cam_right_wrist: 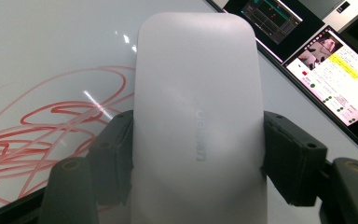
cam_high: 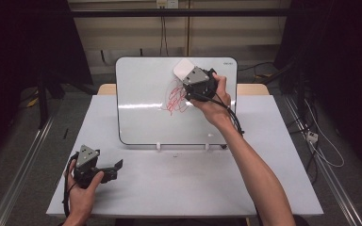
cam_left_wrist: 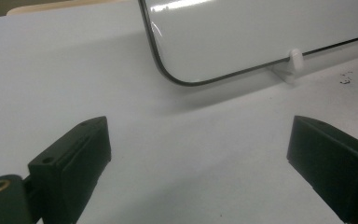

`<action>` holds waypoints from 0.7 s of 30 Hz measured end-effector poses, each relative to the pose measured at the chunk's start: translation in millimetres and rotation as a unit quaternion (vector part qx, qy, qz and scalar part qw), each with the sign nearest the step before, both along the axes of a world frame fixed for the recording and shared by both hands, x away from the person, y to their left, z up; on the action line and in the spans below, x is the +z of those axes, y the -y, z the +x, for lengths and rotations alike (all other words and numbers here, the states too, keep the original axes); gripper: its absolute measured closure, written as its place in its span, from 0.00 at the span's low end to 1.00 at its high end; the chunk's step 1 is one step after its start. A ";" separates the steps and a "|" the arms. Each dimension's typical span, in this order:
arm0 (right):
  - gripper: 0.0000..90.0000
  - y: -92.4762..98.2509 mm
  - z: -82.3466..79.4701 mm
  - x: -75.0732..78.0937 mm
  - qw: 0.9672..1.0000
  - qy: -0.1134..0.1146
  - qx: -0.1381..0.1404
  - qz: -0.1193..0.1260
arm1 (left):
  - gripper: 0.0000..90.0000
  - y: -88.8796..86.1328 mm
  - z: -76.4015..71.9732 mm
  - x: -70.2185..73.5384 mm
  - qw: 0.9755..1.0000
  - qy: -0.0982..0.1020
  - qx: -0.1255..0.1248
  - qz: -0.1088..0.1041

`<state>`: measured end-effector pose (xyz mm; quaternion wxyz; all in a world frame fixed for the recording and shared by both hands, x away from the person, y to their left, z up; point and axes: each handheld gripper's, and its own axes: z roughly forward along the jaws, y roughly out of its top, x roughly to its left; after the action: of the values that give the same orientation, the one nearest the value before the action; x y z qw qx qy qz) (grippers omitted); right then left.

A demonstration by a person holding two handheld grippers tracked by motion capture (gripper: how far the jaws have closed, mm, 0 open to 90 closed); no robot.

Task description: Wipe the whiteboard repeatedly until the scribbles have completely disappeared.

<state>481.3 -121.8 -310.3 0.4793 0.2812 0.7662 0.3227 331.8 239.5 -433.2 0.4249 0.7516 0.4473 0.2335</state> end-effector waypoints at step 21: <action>0.35 -3.7 -1.9 -1.7 1.000 -0.002 -0.008 -0.007 | 0.07 -0.5 -0.3 0.3 1.000 0.003 0.000 -0.001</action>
<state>479.4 -118.1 -312.0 0.4826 0.2848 0.7669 0.3127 331.5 240.0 -432.9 0.4271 0.7502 0.4467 0.2350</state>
